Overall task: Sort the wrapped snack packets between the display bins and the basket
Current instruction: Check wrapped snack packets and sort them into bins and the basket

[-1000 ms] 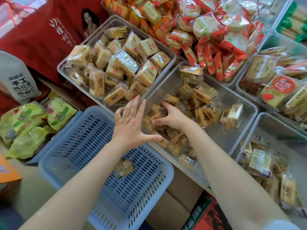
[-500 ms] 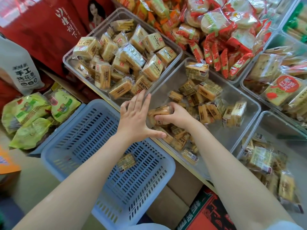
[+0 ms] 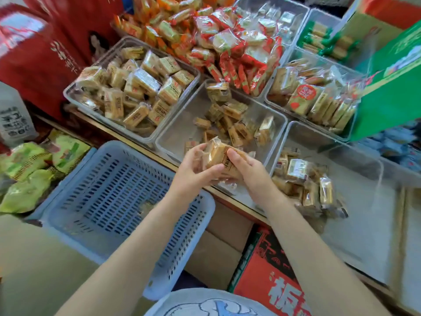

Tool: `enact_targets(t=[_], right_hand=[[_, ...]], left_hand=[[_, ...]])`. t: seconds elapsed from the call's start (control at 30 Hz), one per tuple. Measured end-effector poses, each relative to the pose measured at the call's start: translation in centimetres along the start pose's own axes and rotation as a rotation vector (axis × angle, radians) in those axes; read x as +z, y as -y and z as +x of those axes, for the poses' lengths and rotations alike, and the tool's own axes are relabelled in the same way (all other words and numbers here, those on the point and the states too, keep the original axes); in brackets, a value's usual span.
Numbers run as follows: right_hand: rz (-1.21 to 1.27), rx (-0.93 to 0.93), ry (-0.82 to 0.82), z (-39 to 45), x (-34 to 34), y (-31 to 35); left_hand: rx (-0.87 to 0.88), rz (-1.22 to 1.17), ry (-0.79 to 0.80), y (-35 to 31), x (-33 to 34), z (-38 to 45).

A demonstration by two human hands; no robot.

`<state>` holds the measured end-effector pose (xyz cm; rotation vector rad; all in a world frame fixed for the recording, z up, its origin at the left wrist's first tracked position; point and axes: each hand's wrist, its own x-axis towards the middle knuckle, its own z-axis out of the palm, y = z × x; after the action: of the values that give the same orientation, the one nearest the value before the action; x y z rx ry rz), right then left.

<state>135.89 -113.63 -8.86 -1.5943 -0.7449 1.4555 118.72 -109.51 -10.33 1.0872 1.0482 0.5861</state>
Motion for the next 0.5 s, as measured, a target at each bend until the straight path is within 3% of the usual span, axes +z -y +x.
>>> enact_targets(t=[0.1, 0.37, 0.5], right_hand=[[0.032, -0.014, -0.008, -4.6, -1.4, -2.0], [0.028, -0.020, -0.076, -15.4, -5.2, -6.9], [0.118, -0.036, -0.123, -18.8, -7.1, -8.7]], left_hand=[[-0.061, -0.078, 0.046, 0.4, 1.8, -3.0], [-0.135, 0.308, 0.334, 1.4, 6.0, -8.8], [-0.125, 0.359, 0.348, 2.0, 9.9, -11.0]])
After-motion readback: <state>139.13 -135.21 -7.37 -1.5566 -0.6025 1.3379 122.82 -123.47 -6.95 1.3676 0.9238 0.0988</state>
